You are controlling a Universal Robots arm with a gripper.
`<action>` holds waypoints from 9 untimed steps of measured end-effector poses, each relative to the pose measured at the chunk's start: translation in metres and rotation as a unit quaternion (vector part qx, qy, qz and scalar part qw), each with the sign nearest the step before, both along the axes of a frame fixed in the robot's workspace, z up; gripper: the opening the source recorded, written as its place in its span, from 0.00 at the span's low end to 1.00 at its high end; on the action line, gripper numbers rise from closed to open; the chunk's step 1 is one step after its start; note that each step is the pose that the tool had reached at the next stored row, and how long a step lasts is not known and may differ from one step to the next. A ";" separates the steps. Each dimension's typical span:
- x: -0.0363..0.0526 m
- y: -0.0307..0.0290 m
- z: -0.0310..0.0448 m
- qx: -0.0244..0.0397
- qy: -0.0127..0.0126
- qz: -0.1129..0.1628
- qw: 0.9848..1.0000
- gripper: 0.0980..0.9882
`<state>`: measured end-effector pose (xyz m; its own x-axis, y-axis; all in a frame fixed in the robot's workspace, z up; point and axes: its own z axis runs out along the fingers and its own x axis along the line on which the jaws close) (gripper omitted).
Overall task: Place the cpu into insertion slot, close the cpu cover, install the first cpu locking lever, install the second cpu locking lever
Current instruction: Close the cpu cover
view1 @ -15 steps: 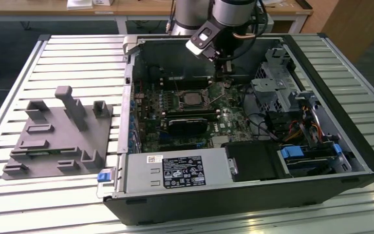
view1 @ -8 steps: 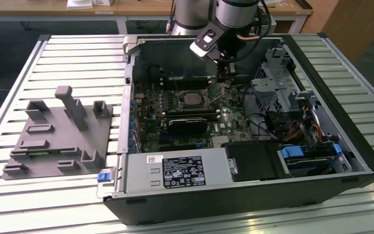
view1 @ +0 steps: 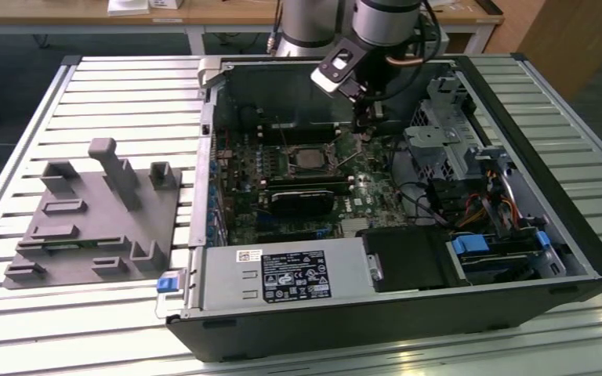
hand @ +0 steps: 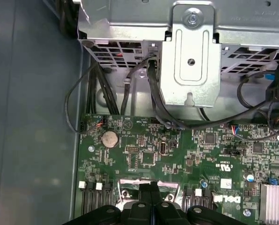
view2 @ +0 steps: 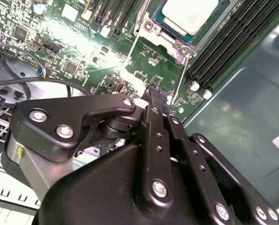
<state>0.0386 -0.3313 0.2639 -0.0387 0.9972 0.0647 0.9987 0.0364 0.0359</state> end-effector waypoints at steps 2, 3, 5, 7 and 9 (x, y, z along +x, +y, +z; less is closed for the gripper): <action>0.0013 0.0002 -0.0008 -0.001 0.000 0.000 1.000 0.01; 0.0019 0.0003 -0.0011 -0.001 0.000 0.000 1.000 0.01; 0.0029 0.0004 -0.0018 -0.001 0.000 0.000 1.000 0.01; 0.0049 0.0008 -0.0029 -0.002 0.001 0.000 1.000 0.01; 0.0062 0.0013 -0.0039 -0.002 0.001 0.000 1.000 0.01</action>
<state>0.0448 -0.3301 0.2600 -0.0386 0.9974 0.0615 0.9988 0.0366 0.0337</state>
